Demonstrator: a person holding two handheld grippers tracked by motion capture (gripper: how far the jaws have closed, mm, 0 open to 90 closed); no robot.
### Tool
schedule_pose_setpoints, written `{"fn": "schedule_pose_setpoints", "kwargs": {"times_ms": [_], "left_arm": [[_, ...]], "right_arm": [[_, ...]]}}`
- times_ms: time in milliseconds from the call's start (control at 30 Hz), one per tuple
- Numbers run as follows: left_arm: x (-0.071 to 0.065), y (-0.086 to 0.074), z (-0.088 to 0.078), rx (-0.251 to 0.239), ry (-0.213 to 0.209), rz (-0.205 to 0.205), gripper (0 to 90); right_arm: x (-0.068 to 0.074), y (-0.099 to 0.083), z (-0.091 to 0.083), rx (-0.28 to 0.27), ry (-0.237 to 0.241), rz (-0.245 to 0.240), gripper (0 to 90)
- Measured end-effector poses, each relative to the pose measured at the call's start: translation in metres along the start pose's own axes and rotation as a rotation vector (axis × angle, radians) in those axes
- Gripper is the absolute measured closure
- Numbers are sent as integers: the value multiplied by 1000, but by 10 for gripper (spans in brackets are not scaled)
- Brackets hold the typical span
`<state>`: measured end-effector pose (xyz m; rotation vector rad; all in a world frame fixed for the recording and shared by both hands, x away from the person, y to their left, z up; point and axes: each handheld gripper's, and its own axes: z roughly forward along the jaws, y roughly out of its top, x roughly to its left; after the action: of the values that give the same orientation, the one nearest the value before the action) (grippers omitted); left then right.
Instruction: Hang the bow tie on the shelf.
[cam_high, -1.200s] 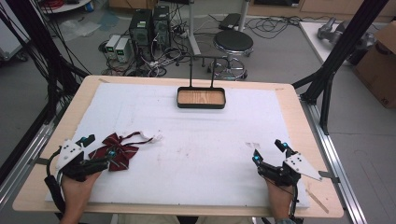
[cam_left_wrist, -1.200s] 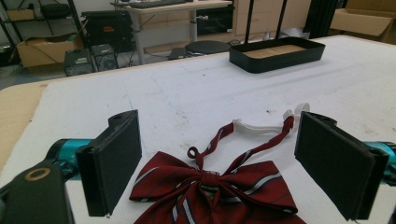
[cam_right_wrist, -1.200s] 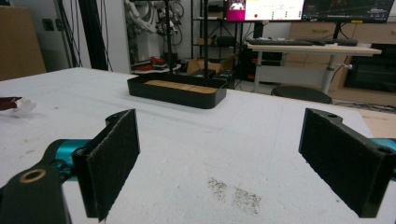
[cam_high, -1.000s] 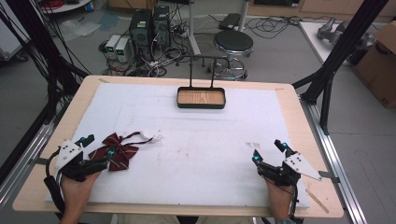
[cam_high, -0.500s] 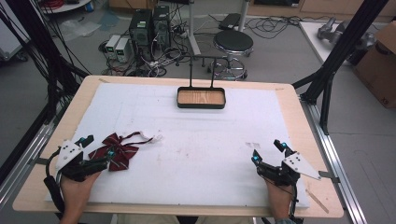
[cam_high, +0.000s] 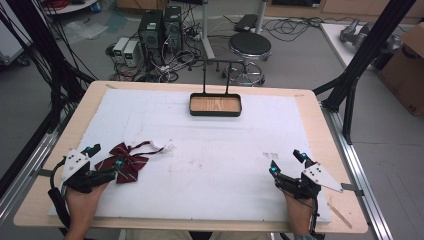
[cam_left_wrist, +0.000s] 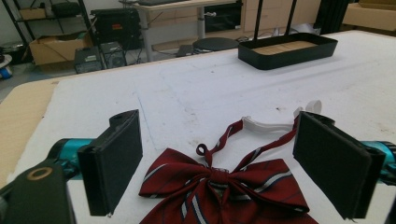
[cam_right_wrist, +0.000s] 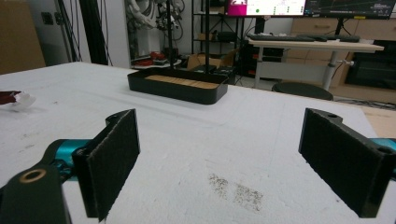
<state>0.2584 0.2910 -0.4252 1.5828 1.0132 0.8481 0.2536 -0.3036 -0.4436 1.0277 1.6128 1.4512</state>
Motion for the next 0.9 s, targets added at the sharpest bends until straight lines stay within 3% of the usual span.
{"fn": "schedule_pose_setpoints", "kwargs": {"times_ms": [367, 500, 667, 733, 833, 900], "left_arm": [[8, 2, 10, 6, 21, -18, 238], [9, 2, 20, 41, 17, -37, 241], [6, 4, 30, 62, 20, -18, 314], [4, 4, 34, 86, 39, -12, 327], [4, 2, 43, 166, 55, -34, 332], [5, 1, 46, 188, 56, -41, 331]], "right_arm": [[0, 0, 0, 6, -2, -6, 115], [1, 0, 0, 8, -3, -3, 115], [1, 0, 0, 7, -2, -4, 115], [1, 0, 0, 7, -1, -6, 115], [1, 0, 0, 8, 1, -7, 115], [1, 0, 0, 7, 1, -6, 115]]}}
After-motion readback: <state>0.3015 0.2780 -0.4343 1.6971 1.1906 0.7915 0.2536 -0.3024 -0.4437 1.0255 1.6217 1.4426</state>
